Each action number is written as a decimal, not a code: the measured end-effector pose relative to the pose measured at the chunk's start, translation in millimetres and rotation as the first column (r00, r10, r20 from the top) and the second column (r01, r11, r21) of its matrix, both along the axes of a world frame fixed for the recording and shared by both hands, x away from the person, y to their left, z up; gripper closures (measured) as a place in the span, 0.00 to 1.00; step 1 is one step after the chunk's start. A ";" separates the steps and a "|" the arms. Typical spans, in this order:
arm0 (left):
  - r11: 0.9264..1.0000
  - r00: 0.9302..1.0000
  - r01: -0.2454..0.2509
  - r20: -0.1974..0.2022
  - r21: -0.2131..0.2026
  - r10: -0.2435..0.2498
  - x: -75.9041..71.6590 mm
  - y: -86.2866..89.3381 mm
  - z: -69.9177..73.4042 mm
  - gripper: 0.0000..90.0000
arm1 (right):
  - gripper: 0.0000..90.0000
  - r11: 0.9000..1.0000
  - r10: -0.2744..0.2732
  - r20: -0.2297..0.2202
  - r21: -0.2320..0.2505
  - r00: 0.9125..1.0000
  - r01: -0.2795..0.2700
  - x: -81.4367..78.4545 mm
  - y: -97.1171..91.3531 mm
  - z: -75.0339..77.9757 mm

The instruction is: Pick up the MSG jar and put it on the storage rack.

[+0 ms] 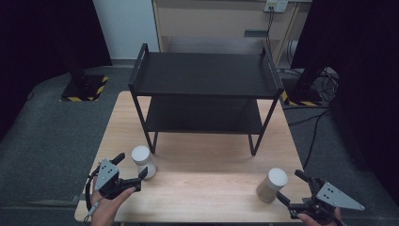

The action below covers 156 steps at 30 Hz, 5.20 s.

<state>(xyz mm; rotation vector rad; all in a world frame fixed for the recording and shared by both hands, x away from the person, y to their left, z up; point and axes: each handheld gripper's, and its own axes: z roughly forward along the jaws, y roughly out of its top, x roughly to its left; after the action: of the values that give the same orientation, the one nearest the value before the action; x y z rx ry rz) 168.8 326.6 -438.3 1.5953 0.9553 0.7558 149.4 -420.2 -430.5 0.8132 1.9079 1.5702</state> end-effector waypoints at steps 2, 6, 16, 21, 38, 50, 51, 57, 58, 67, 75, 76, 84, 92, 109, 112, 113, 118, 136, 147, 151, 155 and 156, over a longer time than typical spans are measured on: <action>1.000 1.000 -0.001 0.006 -0.005 0.001 -0.7 0.0 0.2 0.01 | 0.01 1.000 0.000 -0.002 -0.003 1.000 0.000 -0.3 0.0 0.2; 1.000 1.000 -0.003 0.006 -0.009 0.003 -0.1 -0.6 -0.3 0.01 | 0.01 1.000 -0.001 -0.005 -0.007 1.000 0.001 -0.8 0.1 -0.7; 1.000 1.000 -0.014 -0.001 -0.016 0.014 3.1 -1.3 -3.0 0.00 | 0.01 1.000 -0.021 -0.020 -0.021 1.000 0.020 -3.2 1.9 -4.6; 1.000 1.000 -0.015 -0.007 -0.010 0.015 5.0 -2.6 -4.1 0.00 | 0.01 0.999 -0.022 -0.026 -0.036 0.999 0.021 -3.4 4.3 -4.7; 1.000 1.000 -0.016 -0.012 0.012 0.016 14.2 -8.9 -10.1 0.00 | 0.01 0.999 -0.021 -0.031 -0.047 0.999 0.019 -5.8 3.3 -5.5; 1.000 1.000 0.003 -0.031 0.003 -0.003 31.8 -12.7 -16.3 0.03 | 0.01 0.998 -0.032 -0.040 -0.056 0.999 0.030 -9.6 -1.5 -7.7; 1.000 0.999 0.005 -0.035 0.003 -0.005 33.7 -12.7 -16.9 0.05 | 0.01 0.998 -0.033 -0.041 -0.057 0.999 0.031 -9.7 -1.8 -7.7; 1.000 1.000 0.007 -0.028 0.010 -0.007 41.2 -14.0 -20.4 0.14 | 0.01 0.998 -0.036 -0.050 -0.058 0.998 0.033 -9.4 -2.0 -9.3; 1.000 0.999 0.007 -0.031 0.002 -0.006 42.7 -13.1 -20.9 0.14 | 0.01 0.998 -0.036 -0.050 -0.058 0.998 0.033 -9.4 -2.0 -9.3; 1.000 0.999 0.009 -0.050 0.028 -0.007 47.1 -12.3 -18.0 0.37 | 0.02 0.997 -0.037 -0.051 -0.062 0.998 0.034 -9.2 -2.2 -9.7; 0.999 0.999 0.002 -0.038 0.049 0.000 43.0 -16.6 -16.3 0.37 | 0.02 0.998 -0.041 -0.056 -0.056 0.998 0.038 -8.7 -3.8 -11.5; 0.999 0.999 0.004 -0.037 0.050 -0.002 42.9 -17.1 -15.5 0.37 | 0.02 0.998 -0.043 -0.057 -0.057 0.997 0.040 -8.8 -3.8 -11.8; 0.999 0.999 0.029 -0.016 0.038 -0.029 41.0 -17.9 -6.4 0.37 | 0.02 0.997 -0.060 -0.063 -0.052 0.996 0.057 -8.9 -5.4 -14.3; 0.998 0.998 0.056 -0.010 0.018 -0.056 40.2 -19.3 2.5 0.37 | 0.02 0.997 -0.057 -0.068 -0.054 0.996 0.054 -7.8 -7.8 -13.9; 0.995 0.995 0.099 0.008 0.000 -0.099 36.3 -17.6 18.6 0.37 | 0.02 0.997 -0.065 -0.071 -0.048 0.995 0.061 -7.8 -11.9 -14.6; 0.994 0.994 0.109 0.017 -0.006 -0.108 33.6 -20.1 24.6 0.37 | 0.02 0.997 -0.062 -0.071 -0.049 0.996 0.058 -7.6 -12.0 -14.2; 0.994 0.993 0.113 0.018 -0.006 -0.113 32.7 -21.4 27.4 0.37 | 0.02 0.997 -0.060 -0.071 -0.050 0.996 0.057 -7.6 -12.0 -14.1; 0.991 0.991 0.132 0.031 -0.010 -0.132 28.0 -27.0 43.1 0.37 | 0.02 0.998 -0.055 -0.076 -0.041 0.996 0.052 -7.2 -11.1 -15.0; 0.959 0.957 0.279 0.068 0.045 -0.282 38.8 -39.3 121.9 0.37 | 0.02 0.998 -0.056 -0.086 -0.037 0.995 0.053 -6.6 -14.9 -16.4; 0.940 0.938 0.340 0.060 0.042 -0.342 57.5 -35.1 158.3 0.37 | 0.02 0.998 -0.050 -0.101 -0.042 0.994 0.046 -4.6 -14.5 -18.8; 0.933 0.931 0.358 0.070 0.026 -0.359 65.1 -31.5 173.5 0.37 | 0.02 0.998 -0.047 -0.103 -0.045 0.994 0.043 -4.2 -13.9 -19.2; 0.929 0.926 0.370 0.080 -0.003 -0.369 72.5 -26.4 186.9 0.37 | 0.02 0.998 -0.049 -0.105 -0.049 0.993 0.044 -4.2 -13.6 -19.0; 0.929 0.926 0.369 0.083 0.001 -0.368 73.5 -26.2 190.9 0.37 | 0.02 0.998 -0.049 -0.104 -0.051 0.993 0.043 -4.2 -13.6 -18.9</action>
<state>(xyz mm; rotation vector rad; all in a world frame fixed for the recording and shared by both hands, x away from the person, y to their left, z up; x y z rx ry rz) 242.4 300.3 -247.4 1.6552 0.5737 0.5432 145.2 -433.8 -449.4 0.9290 1.9788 1.4743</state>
